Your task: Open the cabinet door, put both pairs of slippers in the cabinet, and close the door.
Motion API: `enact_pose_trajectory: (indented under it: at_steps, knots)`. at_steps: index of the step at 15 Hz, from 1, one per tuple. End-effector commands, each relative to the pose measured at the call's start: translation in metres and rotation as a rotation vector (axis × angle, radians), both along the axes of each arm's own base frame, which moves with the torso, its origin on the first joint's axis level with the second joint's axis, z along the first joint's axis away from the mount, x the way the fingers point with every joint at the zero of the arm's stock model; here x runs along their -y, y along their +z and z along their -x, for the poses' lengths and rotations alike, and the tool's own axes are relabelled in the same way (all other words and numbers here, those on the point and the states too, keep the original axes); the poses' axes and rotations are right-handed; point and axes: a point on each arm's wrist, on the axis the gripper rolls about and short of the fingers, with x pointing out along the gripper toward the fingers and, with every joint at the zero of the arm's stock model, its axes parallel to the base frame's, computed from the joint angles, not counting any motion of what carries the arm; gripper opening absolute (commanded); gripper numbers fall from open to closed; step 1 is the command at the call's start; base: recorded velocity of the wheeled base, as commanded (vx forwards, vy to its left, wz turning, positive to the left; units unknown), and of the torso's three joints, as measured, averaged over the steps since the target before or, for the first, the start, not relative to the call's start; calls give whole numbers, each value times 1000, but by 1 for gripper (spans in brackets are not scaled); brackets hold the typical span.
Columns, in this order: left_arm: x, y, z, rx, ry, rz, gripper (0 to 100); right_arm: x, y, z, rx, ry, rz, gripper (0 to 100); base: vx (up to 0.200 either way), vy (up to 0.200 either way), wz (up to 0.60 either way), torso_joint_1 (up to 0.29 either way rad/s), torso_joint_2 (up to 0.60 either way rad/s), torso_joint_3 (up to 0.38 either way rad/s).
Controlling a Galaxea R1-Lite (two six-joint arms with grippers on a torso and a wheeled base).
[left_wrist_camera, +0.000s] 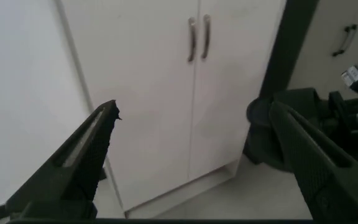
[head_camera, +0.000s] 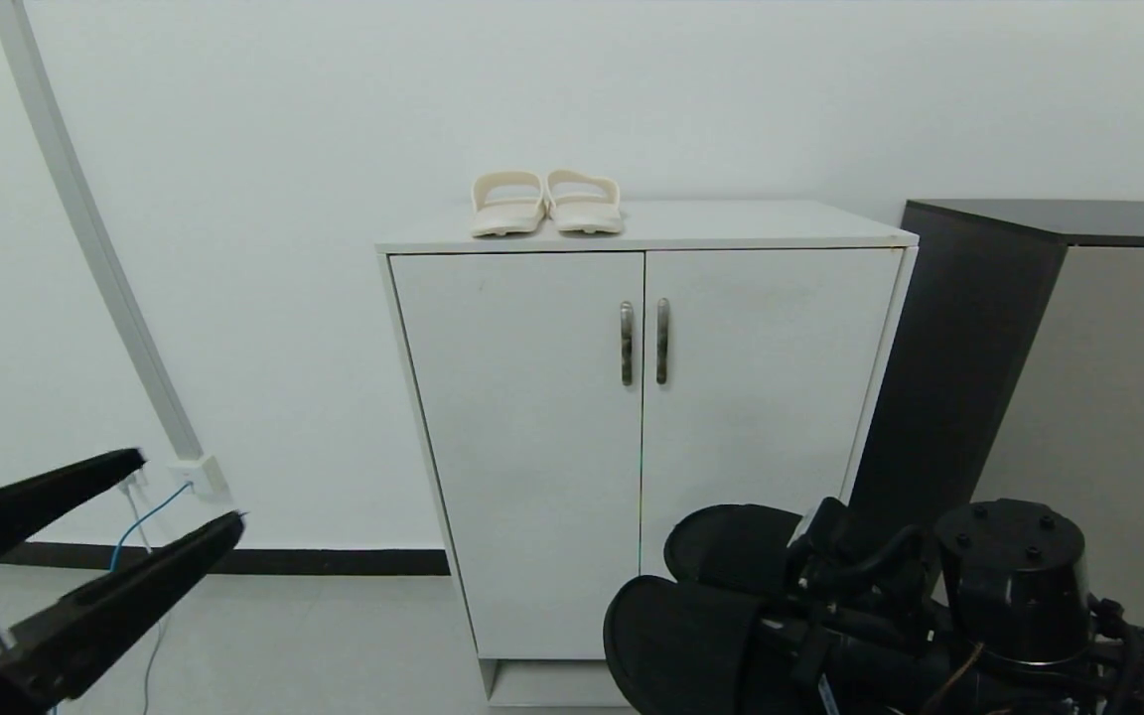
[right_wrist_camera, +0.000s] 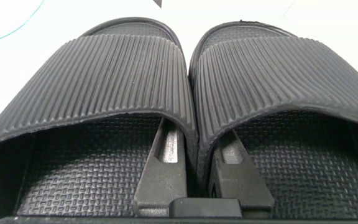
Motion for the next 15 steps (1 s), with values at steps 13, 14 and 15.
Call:
enact_pose_trajectory:
  at_steps: [13, 14, 15]
  knots:
    - [158, -9, -192, -31, -385, 84, 100, 1, -4, 0, -15, -8, 12, 0, 0, 0, 0, 0, 0, 0]
    - [163, -8, -201, -40, -386, 79, 100, 1, -6, -1, -18, -11, 16, 0, 0, 0, 0, 0, 0, 0]
    - [169, -4, -210, -54, -393, 75, 100, 1, -6, -1, -18, -10, 18, 0, 0, 0, 0, 0, 0, 0]
